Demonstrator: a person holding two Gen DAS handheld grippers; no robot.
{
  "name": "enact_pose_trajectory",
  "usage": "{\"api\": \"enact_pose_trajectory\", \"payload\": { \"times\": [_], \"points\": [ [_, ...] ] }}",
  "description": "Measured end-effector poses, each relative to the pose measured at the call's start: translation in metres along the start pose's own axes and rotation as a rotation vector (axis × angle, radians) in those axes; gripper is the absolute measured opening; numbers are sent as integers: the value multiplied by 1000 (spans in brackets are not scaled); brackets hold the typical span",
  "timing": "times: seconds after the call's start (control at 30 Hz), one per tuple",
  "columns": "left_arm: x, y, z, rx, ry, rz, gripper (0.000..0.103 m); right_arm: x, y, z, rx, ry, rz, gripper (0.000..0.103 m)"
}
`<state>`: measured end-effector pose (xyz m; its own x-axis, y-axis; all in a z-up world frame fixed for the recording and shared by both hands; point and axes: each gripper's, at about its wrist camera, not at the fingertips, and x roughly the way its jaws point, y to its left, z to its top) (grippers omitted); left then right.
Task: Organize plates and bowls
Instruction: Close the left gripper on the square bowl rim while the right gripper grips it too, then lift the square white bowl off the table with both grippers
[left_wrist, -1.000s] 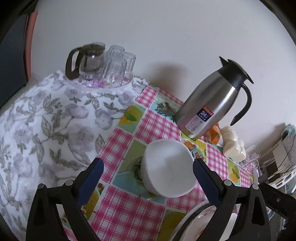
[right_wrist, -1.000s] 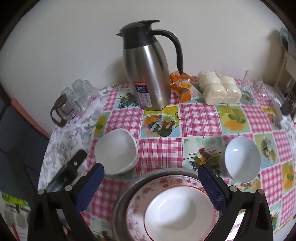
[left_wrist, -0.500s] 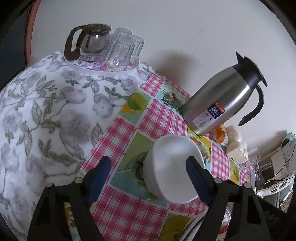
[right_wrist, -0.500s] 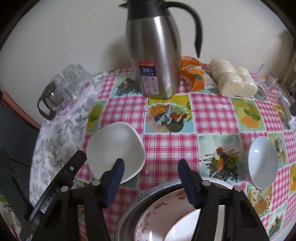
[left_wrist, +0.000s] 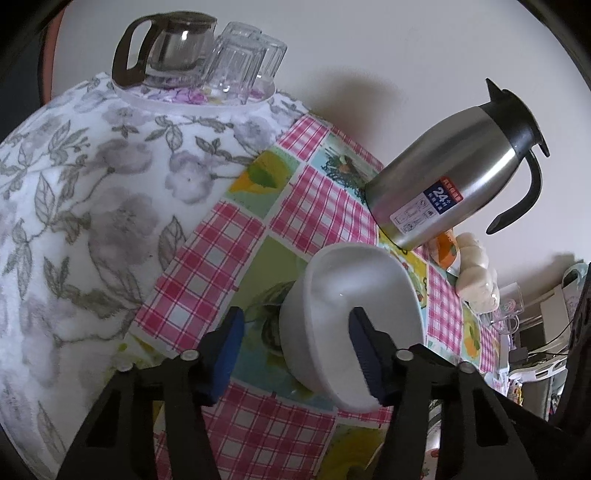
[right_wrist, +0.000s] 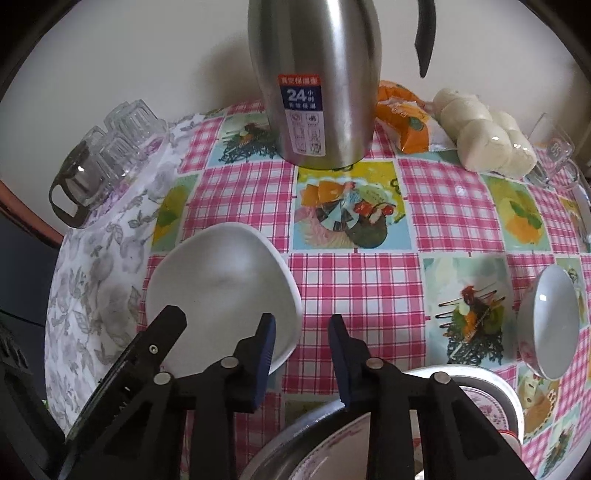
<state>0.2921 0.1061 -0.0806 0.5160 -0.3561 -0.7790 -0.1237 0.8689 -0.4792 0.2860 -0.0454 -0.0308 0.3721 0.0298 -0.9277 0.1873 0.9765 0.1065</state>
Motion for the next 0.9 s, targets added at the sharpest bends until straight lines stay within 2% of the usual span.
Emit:
{"api": "enact_pose_trajectory", "payload": {
  "times": [0.2, 0.43, 0.53, 0.63, 0.9],
  "points": [
    [8, 1, -3, -10, 25, -13, 52, 14, 1, 0, 7, 26, -16, 26],
    [19, 5, -6, -30, 57, 1, 44, 23, 3, 0, 14, 44, -19, 26],
    [21, 9, -6, -51, 59, -28, 41, 28, 5, 0, 14, 49, -21, 26],
    [21, 8, -7, -64, 57, -81, 27, 31, 5, 0, 18, 58, -10, 26],
    [18, 11, -7, -88, 59, -106, 23, 35, 6, -4, 23, 73, 14, 25]
  ]
}}
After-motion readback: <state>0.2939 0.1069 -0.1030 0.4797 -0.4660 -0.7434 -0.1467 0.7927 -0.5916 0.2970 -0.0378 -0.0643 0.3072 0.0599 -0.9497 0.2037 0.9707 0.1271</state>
